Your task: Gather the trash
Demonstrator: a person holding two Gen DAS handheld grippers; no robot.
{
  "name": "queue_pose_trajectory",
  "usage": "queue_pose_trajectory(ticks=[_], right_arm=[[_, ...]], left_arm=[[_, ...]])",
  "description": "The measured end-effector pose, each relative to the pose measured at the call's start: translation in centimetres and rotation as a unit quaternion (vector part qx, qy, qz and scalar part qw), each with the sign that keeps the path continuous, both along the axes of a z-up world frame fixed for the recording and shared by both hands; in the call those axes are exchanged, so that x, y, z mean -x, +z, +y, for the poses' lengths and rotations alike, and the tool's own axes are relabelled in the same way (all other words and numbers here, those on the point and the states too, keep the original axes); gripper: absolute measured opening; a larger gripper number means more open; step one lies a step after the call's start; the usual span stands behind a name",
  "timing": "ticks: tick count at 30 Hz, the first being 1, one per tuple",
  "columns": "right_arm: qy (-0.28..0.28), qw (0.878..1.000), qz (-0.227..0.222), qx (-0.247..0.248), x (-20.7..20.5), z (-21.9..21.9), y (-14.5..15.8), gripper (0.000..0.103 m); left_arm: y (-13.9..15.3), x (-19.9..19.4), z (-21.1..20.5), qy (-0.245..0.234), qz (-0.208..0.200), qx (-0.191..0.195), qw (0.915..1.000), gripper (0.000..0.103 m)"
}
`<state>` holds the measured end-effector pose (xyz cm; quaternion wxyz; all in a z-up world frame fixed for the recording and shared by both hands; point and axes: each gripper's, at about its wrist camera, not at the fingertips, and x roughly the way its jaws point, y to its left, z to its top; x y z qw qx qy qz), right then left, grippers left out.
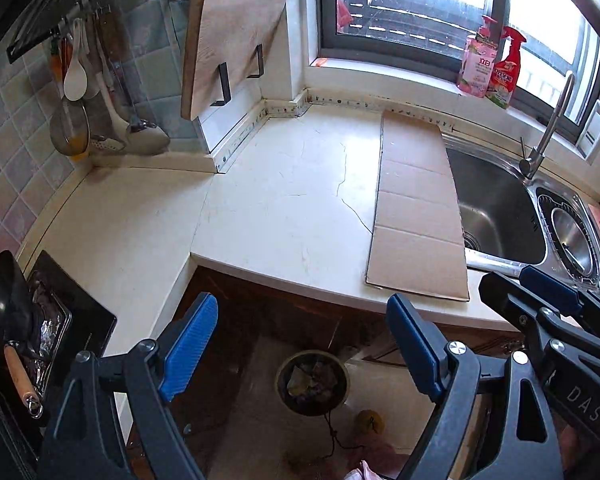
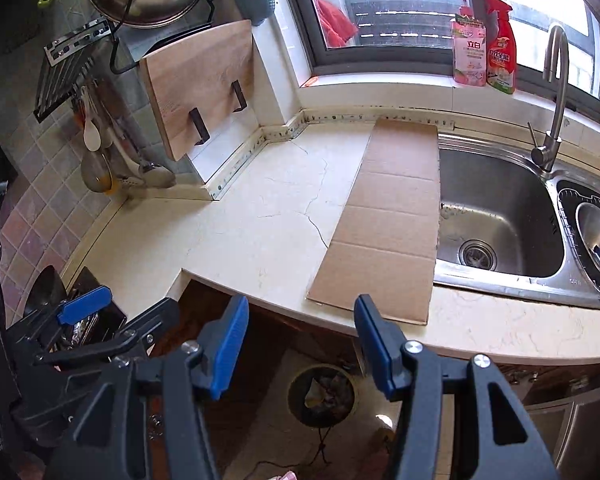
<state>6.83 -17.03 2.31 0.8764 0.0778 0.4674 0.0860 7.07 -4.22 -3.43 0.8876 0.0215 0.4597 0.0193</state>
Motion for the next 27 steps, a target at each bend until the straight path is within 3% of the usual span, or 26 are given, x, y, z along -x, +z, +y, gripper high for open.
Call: queue_pose_trajectory(ticks=[27], right_arm=[[0.001, 1.0, -0.007, 0.006, -2.2, 0.1, -0.2, 0.055]], left_arm=[[-0.3, -2.4, -0.2, 0.008, -0.007, -0.005, 0.9999, 0.085]])
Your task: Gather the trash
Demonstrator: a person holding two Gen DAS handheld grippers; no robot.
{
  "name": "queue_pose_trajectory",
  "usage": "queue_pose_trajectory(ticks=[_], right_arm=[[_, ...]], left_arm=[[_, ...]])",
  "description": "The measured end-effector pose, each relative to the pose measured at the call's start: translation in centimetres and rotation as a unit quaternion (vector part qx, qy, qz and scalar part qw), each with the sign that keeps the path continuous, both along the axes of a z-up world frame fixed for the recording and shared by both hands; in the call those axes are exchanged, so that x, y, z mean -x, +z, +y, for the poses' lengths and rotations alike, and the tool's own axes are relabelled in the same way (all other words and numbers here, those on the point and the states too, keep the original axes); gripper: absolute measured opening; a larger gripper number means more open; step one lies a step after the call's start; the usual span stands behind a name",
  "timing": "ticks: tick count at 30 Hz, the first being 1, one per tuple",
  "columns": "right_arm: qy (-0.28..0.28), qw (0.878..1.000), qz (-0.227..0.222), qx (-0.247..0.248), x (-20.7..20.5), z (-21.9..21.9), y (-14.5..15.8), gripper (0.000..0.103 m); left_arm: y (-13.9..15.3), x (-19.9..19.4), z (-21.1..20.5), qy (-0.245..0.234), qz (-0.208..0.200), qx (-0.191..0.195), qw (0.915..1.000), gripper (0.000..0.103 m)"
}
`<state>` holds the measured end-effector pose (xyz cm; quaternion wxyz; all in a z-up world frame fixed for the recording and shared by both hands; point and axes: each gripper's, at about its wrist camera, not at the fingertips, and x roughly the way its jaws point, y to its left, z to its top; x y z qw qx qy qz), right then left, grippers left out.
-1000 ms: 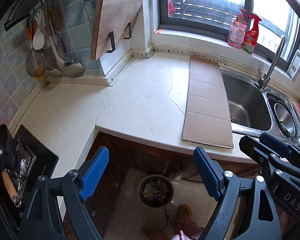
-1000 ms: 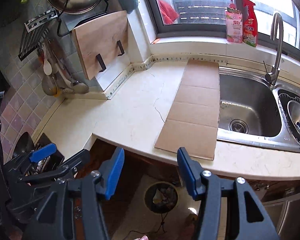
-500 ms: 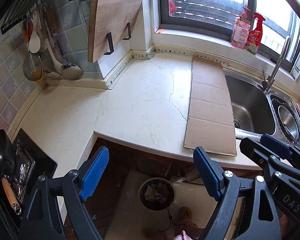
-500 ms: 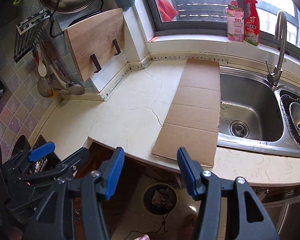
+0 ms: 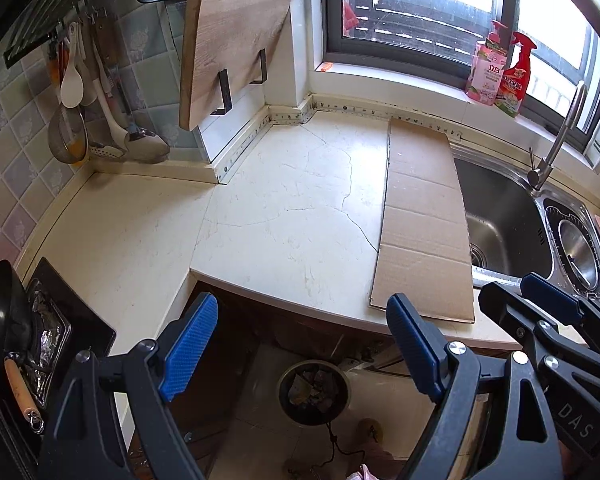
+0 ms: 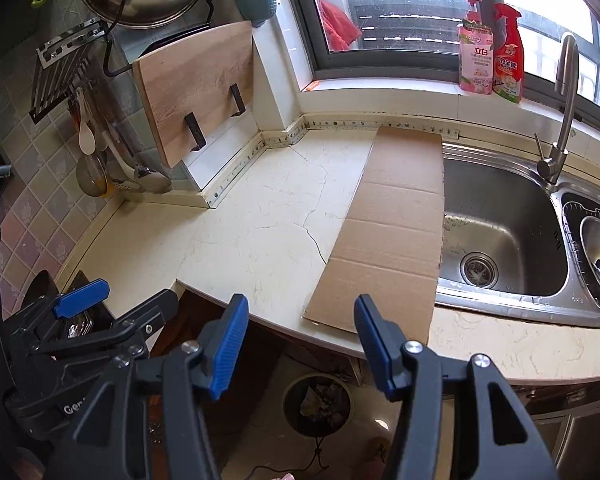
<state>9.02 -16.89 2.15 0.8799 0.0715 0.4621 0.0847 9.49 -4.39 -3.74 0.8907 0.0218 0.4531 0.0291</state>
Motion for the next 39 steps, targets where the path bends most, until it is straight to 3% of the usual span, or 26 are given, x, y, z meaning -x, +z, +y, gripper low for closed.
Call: queue_pose_trajectory(ticks=[39], right_arm=[[-0.005, 1.0, -0.001, -0.009, 0.25, -0.26, 0.24, 0.055]], left_arm=[[0.27, 0.26, -0.32, -0.001, -0.011, -0.012, 0.9999, 0.085]])
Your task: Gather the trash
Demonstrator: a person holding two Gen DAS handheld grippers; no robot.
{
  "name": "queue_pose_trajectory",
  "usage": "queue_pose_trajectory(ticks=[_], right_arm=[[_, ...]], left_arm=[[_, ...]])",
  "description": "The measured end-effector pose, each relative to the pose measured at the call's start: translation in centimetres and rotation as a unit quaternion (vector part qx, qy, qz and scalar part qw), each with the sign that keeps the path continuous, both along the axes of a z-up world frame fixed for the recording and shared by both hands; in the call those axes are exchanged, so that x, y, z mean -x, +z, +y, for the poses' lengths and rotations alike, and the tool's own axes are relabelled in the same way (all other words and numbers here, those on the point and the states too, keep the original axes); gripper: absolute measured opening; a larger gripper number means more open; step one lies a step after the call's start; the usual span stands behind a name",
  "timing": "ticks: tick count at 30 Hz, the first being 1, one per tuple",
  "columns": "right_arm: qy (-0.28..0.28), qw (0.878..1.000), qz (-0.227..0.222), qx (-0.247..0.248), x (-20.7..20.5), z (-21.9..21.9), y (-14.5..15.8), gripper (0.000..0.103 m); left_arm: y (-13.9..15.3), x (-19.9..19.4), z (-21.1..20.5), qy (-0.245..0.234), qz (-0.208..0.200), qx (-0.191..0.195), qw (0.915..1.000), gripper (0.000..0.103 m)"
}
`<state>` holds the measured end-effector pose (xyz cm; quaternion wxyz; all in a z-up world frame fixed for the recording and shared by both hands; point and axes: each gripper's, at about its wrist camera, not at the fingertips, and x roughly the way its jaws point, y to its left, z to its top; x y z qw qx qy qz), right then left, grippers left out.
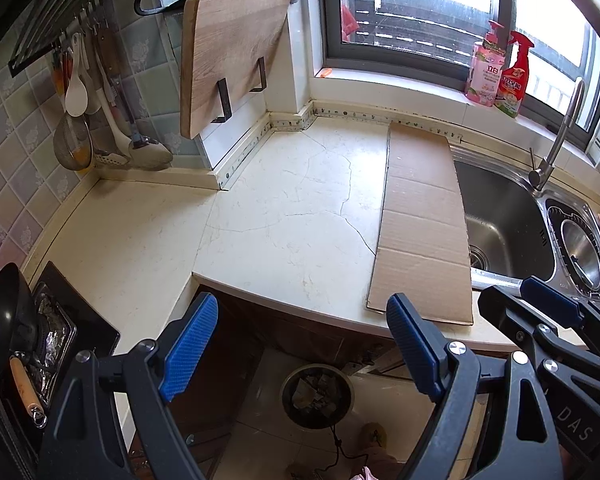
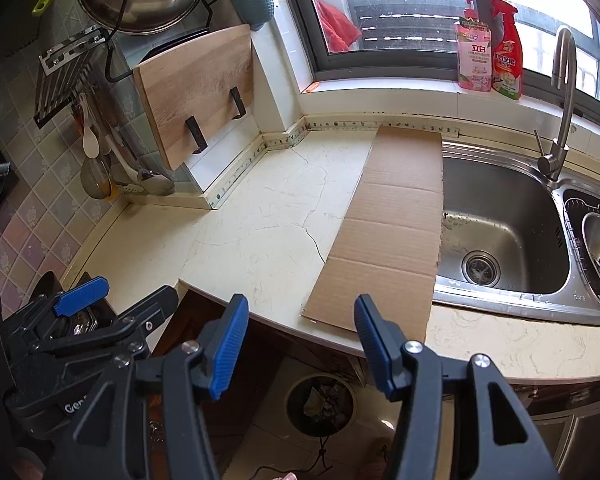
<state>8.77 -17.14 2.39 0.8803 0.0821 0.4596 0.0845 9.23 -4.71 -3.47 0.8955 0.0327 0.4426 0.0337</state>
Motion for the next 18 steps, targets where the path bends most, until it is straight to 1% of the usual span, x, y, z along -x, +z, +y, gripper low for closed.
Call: queue_pose_trajectory(ticks=[18], right_arm=[[0.006, 1.0, -0.001, -0.005, 0.06, -0.58, 0.05, 0.055]], left_arm=[[-0.16, 0.23, -0.17, 0.003, 0.001, -0.001, 1.0, 0.085]])
